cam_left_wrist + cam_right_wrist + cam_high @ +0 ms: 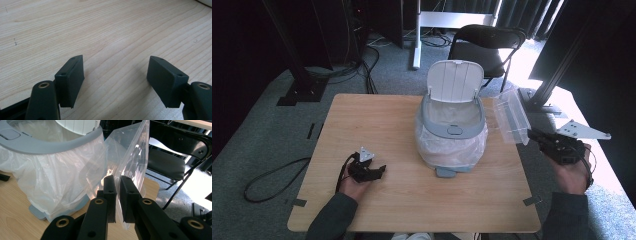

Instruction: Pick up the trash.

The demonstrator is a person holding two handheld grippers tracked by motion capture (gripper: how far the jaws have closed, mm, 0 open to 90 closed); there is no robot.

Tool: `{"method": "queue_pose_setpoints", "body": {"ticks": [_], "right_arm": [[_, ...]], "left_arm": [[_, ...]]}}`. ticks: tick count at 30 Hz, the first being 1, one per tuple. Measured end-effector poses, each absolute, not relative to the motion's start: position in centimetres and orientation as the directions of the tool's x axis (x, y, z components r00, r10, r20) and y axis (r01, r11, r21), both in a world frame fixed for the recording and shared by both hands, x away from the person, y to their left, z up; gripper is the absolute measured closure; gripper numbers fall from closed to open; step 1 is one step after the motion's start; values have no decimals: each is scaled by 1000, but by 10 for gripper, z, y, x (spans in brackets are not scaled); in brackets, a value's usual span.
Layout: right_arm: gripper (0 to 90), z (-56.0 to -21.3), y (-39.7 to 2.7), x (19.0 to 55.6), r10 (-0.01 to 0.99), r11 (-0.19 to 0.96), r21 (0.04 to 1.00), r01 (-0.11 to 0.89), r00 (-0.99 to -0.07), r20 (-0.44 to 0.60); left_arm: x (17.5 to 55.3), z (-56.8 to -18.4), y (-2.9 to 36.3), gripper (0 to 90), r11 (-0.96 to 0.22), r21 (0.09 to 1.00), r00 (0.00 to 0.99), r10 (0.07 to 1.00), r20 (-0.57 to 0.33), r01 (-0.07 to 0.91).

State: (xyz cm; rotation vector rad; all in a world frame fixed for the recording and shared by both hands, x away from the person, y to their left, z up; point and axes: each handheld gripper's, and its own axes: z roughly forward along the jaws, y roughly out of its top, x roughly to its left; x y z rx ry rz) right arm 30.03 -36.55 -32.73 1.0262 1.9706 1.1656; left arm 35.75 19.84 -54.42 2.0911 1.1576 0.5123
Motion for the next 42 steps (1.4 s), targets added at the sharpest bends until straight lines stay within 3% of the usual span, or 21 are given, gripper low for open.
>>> {"method": "queue_pose_setpoints", "body": {"ticks": [42], "right_arm": [[837, -281, -345, 289, 781, 349, 914, 208, -603, -162]], "left_arm": [[358, -544, 198, 302, -371, 723, 527, 850, 12, 582]]}}
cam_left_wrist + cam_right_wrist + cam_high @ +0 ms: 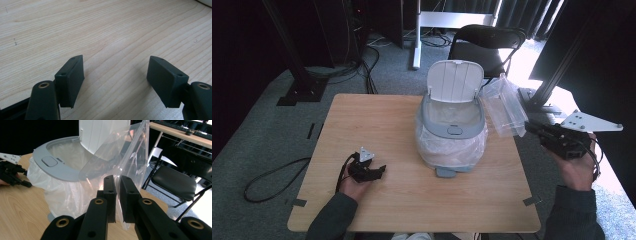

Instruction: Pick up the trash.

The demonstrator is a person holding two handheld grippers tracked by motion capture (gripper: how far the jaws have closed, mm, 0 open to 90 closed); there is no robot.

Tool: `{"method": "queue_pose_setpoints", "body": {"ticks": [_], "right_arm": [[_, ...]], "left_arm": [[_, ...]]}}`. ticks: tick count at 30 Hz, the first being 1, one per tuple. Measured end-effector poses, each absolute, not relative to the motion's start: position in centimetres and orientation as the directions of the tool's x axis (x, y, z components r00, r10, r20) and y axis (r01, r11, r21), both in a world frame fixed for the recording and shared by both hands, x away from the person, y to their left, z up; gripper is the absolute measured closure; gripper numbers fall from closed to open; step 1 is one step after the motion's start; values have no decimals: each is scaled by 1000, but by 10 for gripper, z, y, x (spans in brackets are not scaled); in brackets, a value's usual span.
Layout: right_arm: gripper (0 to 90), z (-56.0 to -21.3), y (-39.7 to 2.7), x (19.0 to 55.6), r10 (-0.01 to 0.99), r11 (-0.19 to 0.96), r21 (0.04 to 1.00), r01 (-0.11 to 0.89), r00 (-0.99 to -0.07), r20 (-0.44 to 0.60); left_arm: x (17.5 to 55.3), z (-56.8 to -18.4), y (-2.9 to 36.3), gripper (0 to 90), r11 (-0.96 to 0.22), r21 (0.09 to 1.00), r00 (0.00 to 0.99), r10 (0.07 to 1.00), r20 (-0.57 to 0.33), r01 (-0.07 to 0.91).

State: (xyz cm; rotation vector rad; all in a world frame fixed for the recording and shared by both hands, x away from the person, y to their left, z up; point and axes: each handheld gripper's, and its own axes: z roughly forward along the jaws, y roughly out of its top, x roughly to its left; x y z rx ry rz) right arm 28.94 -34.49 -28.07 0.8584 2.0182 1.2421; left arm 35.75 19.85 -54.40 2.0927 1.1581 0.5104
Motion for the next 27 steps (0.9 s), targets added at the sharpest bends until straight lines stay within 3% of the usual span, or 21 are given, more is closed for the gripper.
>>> {"method": "queue_pose_setpoints", "body": {"ticks": [27], "right_arm": [[837, -268, -335, 286, 733, 360, 917, 171, -660, -165]], "left_arm": [[358, -544, 198, 302, -371, 724, 527, 850, 12, 582]]}}
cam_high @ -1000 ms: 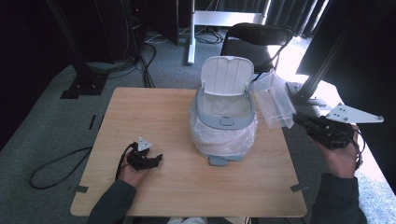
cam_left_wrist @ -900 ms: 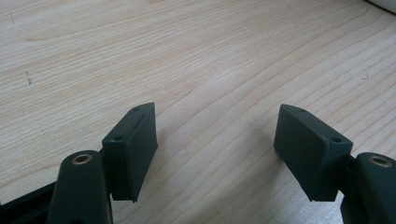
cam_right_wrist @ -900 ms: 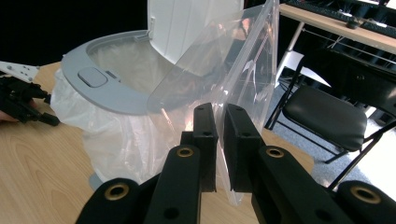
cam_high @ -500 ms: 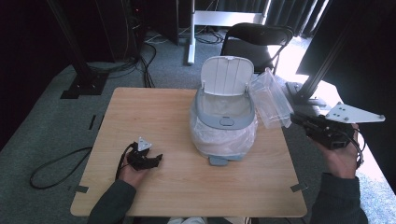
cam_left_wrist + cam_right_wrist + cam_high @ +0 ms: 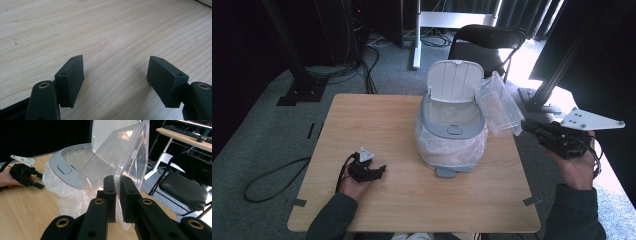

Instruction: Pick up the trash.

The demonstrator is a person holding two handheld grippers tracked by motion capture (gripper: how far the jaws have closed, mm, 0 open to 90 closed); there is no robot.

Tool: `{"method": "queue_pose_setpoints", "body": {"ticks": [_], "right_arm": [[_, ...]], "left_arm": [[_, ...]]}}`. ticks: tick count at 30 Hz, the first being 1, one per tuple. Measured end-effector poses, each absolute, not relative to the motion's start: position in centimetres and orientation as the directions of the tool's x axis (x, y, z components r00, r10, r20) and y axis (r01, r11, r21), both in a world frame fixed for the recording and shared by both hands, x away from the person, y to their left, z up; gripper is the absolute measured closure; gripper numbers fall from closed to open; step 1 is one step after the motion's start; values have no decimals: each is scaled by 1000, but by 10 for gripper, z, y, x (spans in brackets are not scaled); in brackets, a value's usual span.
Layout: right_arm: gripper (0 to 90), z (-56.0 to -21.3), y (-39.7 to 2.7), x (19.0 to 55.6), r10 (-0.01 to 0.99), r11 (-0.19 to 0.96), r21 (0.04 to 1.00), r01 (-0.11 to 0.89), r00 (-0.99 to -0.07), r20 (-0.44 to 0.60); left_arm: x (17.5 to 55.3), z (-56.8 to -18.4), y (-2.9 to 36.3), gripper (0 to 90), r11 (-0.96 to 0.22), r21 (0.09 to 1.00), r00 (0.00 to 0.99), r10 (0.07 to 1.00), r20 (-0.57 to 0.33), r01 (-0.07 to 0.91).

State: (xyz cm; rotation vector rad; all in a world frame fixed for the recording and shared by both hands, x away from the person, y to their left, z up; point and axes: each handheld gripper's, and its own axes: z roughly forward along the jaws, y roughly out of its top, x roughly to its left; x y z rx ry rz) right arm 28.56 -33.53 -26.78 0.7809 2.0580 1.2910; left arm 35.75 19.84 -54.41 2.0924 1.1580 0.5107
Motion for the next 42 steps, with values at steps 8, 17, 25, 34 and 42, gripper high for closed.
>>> {"method": "queue_pose_setpoints", "body": {"ticks": [8, 17, 25, 34, 42], "right_arm": [[837, -264, -331, 286, 720, 360, 919, 160, -674, -165], [837, -258, -327, 287, 704, 357, 923, 145, -691, -164], [837, -258, -321, 290, 688, 367, 919, 143, -707, -165], [837, -257, -316, 293, 673, 373, 918, 135, -720, -168], [836, -256, -313, 297, 665, 379, 915, 137, -728, -166]], "left_arm": [[358, -544, 198, 302, -371, 724, 526, 850, 12, 582], [358, -544, 198, 302, -371, 724, 526, 850, 12, 582], [358, -544, 198, 302, -371, 724, 527, 850, 12, 582], [358, -544, 198, 302, -370, 725, 526, 850, 13, 581], [358, -544, 198, 302, -370, 725, 526, 850, 13, 581]]}}
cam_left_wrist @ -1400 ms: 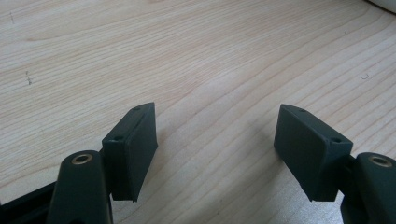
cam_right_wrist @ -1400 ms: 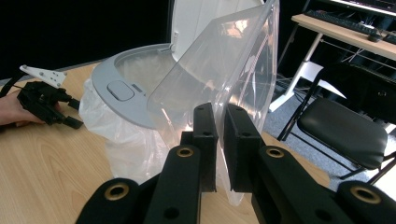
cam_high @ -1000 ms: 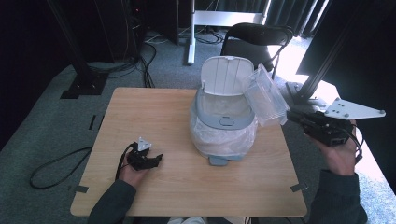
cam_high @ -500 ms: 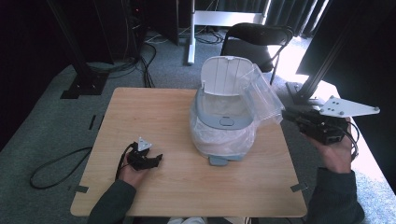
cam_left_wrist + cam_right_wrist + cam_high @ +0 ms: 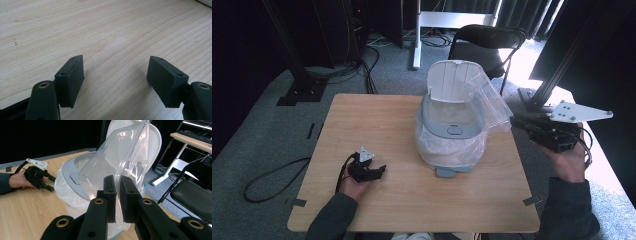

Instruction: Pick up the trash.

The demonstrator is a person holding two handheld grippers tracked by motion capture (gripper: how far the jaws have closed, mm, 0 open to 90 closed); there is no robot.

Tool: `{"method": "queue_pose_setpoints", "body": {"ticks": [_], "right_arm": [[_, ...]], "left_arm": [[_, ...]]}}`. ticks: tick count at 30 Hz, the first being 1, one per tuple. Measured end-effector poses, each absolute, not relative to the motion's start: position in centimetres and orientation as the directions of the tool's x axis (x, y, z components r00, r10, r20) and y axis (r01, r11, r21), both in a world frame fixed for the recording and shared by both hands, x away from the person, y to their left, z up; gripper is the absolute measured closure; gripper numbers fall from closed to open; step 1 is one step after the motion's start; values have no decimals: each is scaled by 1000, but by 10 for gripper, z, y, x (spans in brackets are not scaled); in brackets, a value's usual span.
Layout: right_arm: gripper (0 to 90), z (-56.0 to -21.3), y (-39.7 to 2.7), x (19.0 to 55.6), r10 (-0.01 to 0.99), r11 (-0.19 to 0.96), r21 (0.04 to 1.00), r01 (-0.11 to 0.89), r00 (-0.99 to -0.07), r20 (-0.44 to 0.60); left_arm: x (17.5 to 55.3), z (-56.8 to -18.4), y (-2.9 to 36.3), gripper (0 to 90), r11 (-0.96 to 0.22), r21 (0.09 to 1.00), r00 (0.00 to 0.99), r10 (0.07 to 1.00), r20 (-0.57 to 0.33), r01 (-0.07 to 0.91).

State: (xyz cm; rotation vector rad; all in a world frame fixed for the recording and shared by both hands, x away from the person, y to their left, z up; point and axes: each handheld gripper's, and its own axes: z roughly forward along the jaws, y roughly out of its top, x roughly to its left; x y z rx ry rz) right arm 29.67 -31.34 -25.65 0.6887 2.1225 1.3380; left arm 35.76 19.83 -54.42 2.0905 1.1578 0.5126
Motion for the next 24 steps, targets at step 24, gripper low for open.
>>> {"method": "queue_pose_setpoints", "body": {"ticks": [24], "right_arm": [[836, -254, -306, 305, 645, 383, 915, 129, -746, -165]], "left_arm": [[358, -544, 198, 302, -370, 725, 526, 851, 13, 581]]}}
